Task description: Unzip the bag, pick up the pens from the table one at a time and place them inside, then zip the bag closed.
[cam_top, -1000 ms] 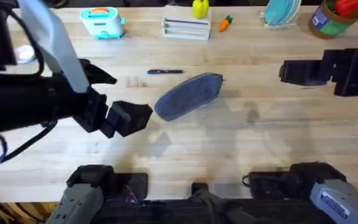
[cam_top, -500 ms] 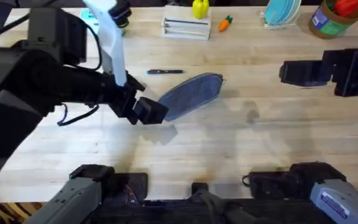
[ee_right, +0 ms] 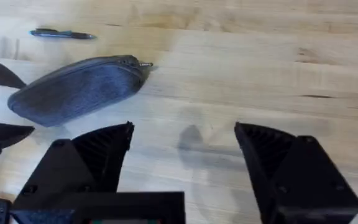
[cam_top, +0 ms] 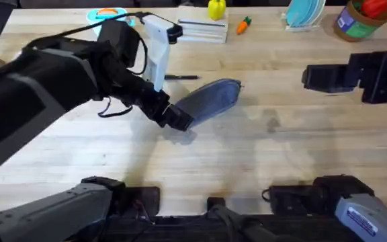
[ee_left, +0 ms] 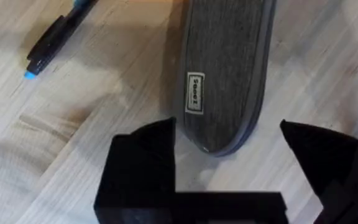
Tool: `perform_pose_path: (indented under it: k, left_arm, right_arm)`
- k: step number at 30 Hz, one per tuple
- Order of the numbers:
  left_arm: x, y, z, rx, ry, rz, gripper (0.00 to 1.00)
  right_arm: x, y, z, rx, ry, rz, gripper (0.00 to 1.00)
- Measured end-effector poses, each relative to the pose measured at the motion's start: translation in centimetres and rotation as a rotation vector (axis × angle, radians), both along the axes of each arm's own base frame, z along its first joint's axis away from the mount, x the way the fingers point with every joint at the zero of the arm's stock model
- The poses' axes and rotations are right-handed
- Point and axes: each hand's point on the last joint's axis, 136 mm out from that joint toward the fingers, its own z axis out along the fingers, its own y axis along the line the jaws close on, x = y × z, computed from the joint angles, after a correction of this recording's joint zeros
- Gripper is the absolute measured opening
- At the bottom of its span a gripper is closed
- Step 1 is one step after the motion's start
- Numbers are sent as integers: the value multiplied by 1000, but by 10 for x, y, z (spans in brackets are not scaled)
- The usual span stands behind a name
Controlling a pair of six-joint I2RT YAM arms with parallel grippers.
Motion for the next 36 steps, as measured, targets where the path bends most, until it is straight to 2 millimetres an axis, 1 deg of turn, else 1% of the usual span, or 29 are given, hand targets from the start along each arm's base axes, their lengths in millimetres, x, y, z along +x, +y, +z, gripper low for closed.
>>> perform_pose_path:
  k: [2,6,21,22,26,29,30,31,36]
  left_arm:
    - [3,-2,-3,1,-5,-6,996]
    - [8,-3,-1,-1,-31,-5,996]
    - [9,-3,-1,0,-31,-4,995]
    - [9,-3,-2,2,-30,-3,978]
    - [9,-2,-2,4,-29,2,676]
    - [9,-3,-2,2,-28,2,210]
    - [9,-3,-2,3,-31,-2,92]
    - [9,-3,-2,4,-34,-3,57]
    - [9,-3,-2,4,-34,-3,44]
  right_arm:
    - [0,0,0,0,0,0,995]
    - [0,0,0,0,-1,0,995]
    - [8,0,7,0,-44,0,995]
    - [8,0,7,0,-45,0,995]
    - [8,0,7,0,-44,0,995]
    - [8,0,7,0,-44,0,995]
    - [8,0,7,0,-44,0,995]
    - [8,0,7,0,-44,0,995]
    - [8,0,7,0,-45,0,995]
